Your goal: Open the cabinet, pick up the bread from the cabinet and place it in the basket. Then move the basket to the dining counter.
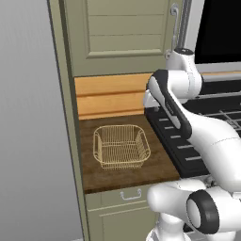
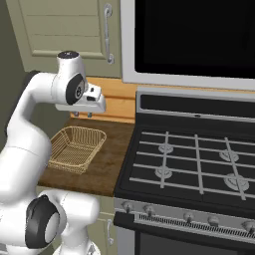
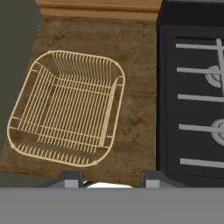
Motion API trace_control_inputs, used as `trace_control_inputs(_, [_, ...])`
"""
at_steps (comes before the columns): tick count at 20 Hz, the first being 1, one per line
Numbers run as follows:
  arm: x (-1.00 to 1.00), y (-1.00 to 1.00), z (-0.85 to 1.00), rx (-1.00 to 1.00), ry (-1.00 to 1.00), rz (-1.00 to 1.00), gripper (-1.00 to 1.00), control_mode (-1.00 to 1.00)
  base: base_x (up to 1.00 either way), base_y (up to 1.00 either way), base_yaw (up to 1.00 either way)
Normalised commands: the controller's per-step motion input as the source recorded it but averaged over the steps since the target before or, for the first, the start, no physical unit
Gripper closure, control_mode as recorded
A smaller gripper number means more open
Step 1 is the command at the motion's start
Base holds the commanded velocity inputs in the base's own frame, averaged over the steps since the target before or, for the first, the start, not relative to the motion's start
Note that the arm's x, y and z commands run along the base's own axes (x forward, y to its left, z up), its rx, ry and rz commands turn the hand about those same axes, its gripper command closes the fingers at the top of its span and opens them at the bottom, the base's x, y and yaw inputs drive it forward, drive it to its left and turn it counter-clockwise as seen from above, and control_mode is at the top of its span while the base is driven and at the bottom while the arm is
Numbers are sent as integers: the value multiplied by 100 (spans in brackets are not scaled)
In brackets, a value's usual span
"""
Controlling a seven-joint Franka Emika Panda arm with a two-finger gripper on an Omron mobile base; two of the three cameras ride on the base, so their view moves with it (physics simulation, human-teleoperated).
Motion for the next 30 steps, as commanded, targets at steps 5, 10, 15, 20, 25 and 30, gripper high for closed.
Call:
trace_control_inputs(5, [-38,0,-1,0,0,2,-100,-100,0,0,0])
trace_control_inputs(10, [-95,13,-3,-1,-9,2,-100,-100,0,0,0])
trace_control_inputs(15, [-56,5,71,0,-42,0,-100,-100,0,0,0])
trace_control_inputs(20, [-7,-7,62,0,-38,-2,-100,-100,0,0,0])
trace_control_inputs(25, [0,-15,83,1,-21,-7,-100,-100,0,0,0])
trace_control_inputs(30, [6,-34,95,8,-18,-1,-100,-100,0,0,0])
